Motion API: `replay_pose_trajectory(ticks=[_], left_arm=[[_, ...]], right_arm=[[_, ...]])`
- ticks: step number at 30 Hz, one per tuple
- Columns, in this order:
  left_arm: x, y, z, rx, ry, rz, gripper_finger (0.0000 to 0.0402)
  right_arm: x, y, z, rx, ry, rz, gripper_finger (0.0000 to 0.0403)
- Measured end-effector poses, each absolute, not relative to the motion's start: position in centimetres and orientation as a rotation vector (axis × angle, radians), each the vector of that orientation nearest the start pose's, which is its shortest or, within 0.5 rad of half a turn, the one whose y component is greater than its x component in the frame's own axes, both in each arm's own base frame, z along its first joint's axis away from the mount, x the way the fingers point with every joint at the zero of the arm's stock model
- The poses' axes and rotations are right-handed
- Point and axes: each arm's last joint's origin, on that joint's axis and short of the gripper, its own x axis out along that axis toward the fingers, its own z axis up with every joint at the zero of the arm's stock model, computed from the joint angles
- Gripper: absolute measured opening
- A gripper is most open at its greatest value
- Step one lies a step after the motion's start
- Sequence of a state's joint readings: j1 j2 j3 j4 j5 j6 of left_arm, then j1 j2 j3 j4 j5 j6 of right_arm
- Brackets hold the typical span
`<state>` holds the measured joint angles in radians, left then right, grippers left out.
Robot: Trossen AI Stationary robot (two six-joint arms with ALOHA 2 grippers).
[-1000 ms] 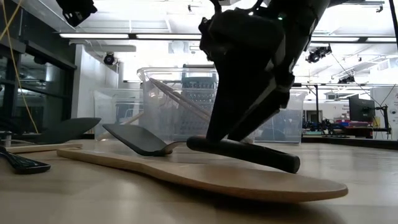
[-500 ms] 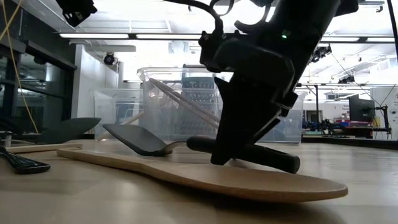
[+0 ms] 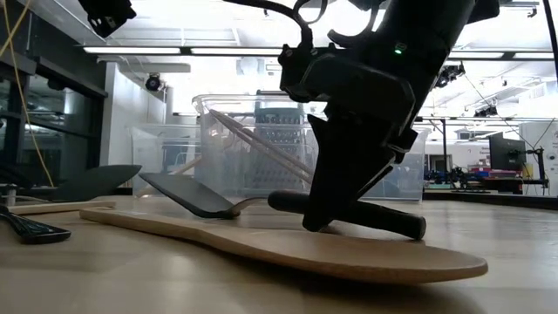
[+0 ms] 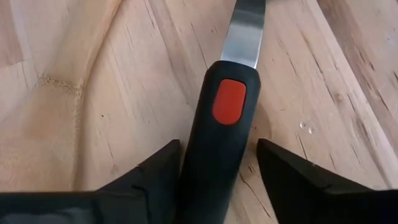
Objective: Pick & Place Kitchen Items
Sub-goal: Put the black spatula into the left transparent bin
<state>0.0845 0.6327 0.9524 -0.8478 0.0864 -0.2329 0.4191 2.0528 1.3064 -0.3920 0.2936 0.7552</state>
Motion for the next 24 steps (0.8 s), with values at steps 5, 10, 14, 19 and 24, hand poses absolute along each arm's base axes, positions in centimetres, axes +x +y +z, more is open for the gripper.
replay_pose_trajectory(ticks=[5,10,14,19,24], left_arm=[[10.41,0.63,34.50,-0.273,0.524,0.060,0.0074],[10.41,0.63,34.50,-0.273,0.524,0.060,0.0074],[10.41,0.63,34.50,-0.273,0.524,0.060,0.0074],[10.41,0.64,34.50,-0.273,0.524,0.060,0.0074],[10.41,0.61,34.49,-0.275,0.526,0.051,0.0074]], right_arm=[[37.18,15.65,12.89,0.298,1.033,-0.282,0.0145],[37.27,15.74,12.93,0.341,1.035,-0.269,0.0102],[37.31,15.81,13.03,0.381,1.033,-0.269,0.0102],[37.54,16.00,13.16,0.407,1.015,-0.244,0.0102],[37.80,16.24,13.34,0.448,0.987,-0.228,0.0102]])
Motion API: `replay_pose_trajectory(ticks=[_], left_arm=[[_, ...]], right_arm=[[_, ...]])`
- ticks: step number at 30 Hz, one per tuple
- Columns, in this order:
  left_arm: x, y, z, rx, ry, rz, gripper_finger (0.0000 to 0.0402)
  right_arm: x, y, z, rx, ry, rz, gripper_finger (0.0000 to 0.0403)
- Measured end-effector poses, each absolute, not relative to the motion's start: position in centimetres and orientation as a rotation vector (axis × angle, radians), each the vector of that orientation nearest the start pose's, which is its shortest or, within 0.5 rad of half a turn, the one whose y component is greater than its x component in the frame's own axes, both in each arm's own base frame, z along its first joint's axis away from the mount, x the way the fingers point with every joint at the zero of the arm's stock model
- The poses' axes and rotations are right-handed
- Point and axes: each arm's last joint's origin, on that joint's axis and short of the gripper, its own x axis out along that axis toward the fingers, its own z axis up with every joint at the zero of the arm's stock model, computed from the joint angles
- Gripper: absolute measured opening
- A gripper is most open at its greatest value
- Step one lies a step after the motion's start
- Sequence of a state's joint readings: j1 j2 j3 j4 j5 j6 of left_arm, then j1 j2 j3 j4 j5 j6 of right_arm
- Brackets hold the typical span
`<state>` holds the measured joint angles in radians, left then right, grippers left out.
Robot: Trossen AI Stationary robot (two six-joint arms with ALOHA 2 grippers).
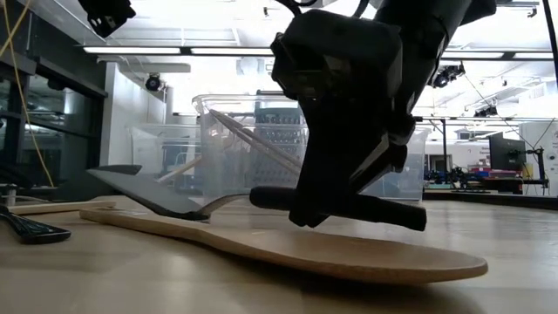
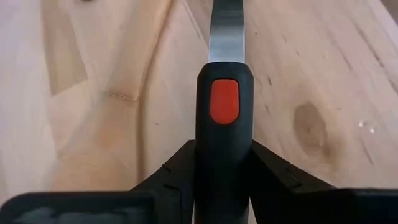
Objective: Pick & Place Kitchen Items
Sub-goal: Put the black spatula into the left transparent bin
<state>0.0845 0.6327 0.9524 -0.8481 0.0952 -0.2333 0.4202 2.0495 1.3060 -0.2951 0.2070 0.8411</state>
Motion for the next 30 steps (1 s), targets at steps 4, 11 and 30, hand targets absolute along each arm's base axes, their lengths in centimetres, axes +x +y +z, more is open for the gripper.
replay_pose_trajectory(ticks=[4,11,30], left_arm=[[10.41,0.60,34.50,-0.283,0.525,0.052,0.0074],[10.40,0.60,34.50,-0.283,0.525,0.052,0.0074],[10.40,0.60,34.50,-0.283,0.525,0.051,0.0074]], right_arm=[[37.82,16.18,13.35,0.449,0.981,-0.238,0.0102],[37.82,16.15,13.57,0.446,0.970,-0.243,0.0102],[37.92,16.16,14.10,0.447,0.944,-0.231,0.0102]])
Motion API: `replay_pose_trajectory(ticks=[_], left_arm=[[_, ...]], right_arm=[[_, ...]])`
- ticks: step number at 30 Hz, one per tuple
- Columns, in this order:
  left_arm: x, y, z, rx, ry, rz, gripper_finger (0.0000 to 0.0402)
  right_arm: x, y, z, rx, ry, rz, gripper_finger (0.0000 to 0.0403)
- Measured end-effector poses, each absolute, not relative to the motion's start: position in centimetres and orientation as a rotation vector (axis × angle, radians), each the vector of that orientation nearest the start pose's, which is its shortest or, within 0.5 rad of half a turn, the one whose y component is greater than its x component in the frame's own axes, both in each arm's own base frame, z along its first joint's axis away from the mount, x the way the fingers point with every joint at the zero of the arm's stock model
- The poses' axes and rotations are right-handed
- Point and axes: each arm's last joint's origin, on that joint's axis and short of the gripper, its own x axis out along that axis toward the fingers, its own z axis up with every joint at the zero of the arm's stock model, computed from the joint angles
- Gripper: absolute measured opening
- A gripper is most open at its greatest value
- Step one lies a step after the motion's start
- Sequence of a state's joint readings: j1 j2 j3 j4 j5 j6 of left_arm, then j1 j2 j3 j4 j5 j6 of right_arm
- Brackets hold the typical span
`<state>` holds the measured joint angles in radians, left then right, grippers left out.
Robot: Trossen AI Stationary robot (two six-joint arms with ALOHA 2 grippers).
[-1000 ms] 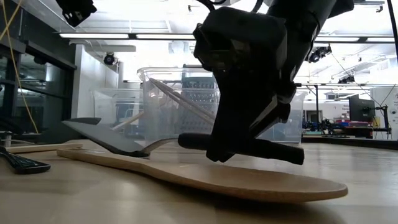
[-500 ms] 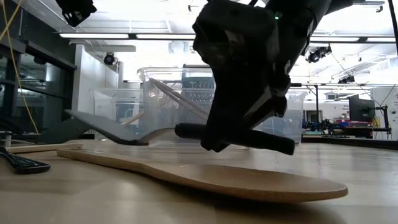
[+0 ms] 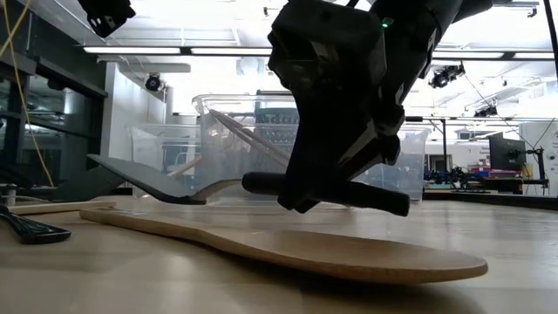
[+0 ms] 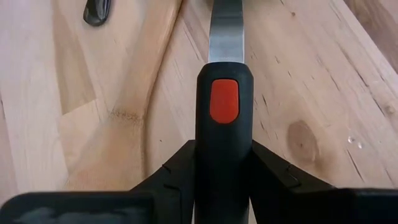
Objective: Pick & Place Kitchen Items
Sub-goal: Put the black spatula into the left transparent bin
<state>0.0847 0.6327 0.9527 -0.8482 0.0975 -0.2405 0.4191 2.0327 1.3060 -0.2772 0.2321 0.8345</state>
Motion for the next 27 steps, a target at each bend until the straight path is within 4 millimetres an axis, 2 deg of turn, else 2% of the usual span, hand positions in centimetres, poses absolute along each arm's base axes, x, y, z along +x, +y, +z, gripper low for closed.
replay_pose_trajectory(ticks=[8,15,21,27], left_arm=[[10.4,0.6,34.5,-0.283,0.525,0.051,0.0074],[10.4,0.6,34.5,-0.283,0.525,0.051,0.0074],[10.4,0.6,34.5,-0.283,0.525,0.051,0.0074],[10.4,0.6,34.5,-0.283,0.525,0.051,0.0074]], right_arm=[[38.1,16.2,14.2,0.456,0.928,-0.222,0.0102],[38.1,16.2,15.2,0.455,0.898,-0.200,0.0102],[37.9,15.9,17.9,0.431,0.806,-0.190,0.0102],[37.2,15.3,21.5,0.395,0.685,-0.212,0.0102]])
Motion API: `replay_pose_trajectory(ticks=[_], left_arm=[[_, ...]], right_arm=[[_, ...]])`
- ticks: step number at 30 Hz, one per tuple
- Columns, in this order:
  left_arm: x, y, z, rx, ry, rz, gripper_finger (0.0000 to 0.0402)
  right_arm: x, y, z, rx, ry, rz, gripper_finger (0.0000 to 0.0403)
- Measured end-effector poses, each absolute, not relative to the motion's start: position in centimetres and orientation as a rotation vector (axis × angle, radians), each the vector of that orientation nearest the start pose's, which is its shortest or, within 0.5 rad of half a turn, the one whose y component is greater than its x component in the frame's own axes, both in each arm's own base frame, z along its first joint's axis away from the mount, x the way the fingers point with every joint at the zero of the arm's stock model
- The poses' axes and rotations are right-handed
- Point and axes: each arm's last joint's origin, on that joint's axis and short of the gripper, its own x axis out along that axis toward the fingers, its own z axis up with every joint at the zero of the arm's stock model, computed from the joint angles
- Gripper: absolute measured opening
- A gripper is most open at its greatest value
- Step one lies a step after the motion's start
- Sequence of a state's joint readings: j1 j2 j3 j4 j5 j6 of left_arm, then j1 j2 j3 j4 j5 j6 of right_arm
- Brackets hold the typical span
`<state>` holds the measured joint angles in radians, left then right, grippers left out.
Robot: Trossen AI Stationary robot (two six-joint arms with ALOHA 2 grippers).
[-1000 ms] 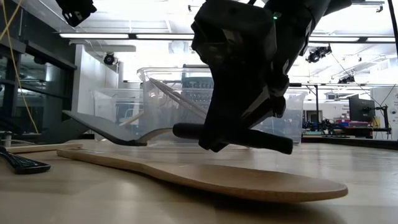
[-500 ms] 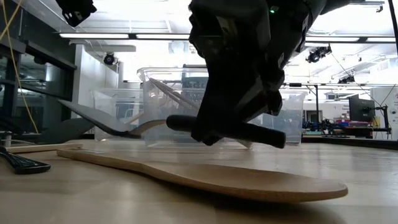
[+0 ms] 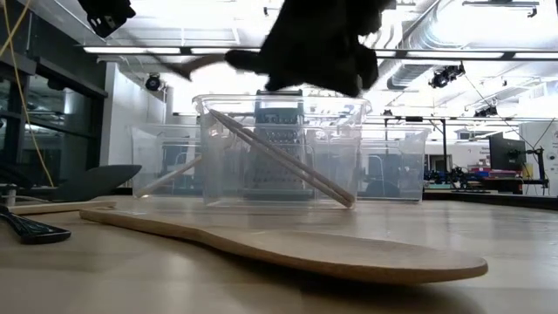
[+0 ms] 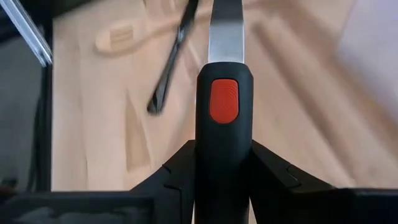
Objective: Pick & Place Kitchen Items
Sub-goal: Put the black spatula into the left transparent bin
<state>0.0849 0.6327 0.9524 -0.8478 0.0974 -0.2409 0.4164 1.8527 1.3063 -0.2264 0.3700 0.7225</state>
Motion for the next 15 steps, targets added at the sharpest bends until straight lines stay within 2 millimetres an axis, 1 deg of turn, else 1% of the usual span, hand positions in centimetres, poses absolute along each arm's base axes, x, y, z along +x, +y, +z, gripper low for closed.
replay_pose_trajectory(ticks=[8,15], left_arm=[[10.4,0.6,34.5,-0.283,0.524,0.051,0.0074],[10.4,0.6,34.5,-0.283,0.524,0.051,0.0074]], right_arm=[[35.9,14.3,25.5,0.339,0.544,-0.273,0.0102],[34.9,12.9,28.5,0.342,0.404,-0.392,0.0102]])
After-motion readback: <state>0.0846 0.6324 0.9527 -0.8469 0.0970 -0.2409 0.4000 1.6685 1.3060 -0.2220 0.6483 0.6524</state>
